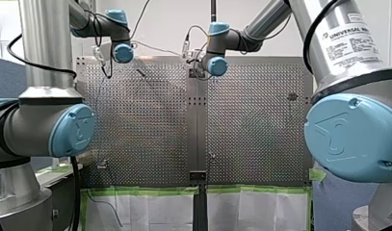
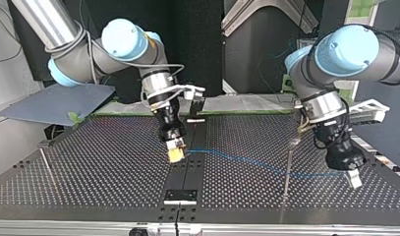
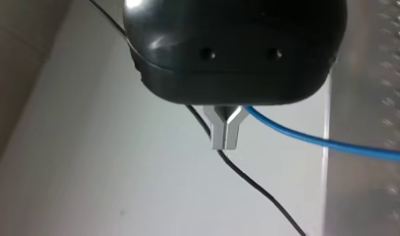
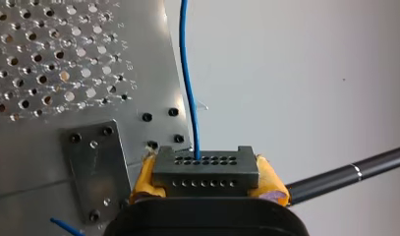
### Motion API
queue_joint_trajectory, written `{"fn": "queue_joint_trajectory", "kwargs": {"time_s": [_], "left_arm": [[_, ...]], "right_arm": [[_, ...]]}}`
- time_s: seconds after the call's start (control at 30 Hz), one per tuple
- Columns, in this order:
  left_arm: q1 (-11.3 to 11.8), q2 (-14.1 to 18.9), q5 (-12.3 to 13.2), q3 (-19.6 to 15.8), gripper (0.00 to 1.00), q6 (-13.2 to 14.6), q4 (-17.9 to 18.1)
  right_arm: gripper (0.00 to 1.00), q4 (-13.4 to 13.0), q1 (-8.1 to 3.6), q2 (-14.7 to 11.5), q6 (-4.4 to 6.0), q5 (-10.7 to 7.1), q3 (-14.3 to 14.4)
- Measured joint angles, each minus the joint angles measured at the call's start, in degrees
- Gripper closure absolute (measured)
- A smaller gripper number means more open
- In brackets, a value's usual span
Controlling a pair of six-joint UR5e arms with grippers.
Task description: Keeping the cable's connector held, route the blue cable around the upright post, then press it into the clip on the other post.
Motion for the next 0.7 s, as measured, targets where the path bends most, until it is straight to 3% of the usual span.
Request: {"fn": "queue_joint_trajectory", "kwargs": {"time_s": [0.3, 0.7], "left_arm": [[2.1, -2.1, 3.5, 1.5, 1.00, 2.9, -5.3], [3.9, -6.4, 6.8, 2.5, 1.00, 4.3, -11.9]], "right_arm": [[1.00, 0.6, 0.50, 1.9, 0.32, -1.36, -3.6], [1.00, 0.3, 0.24, 4.0, 0.18, -1.76, -4.1]]}}
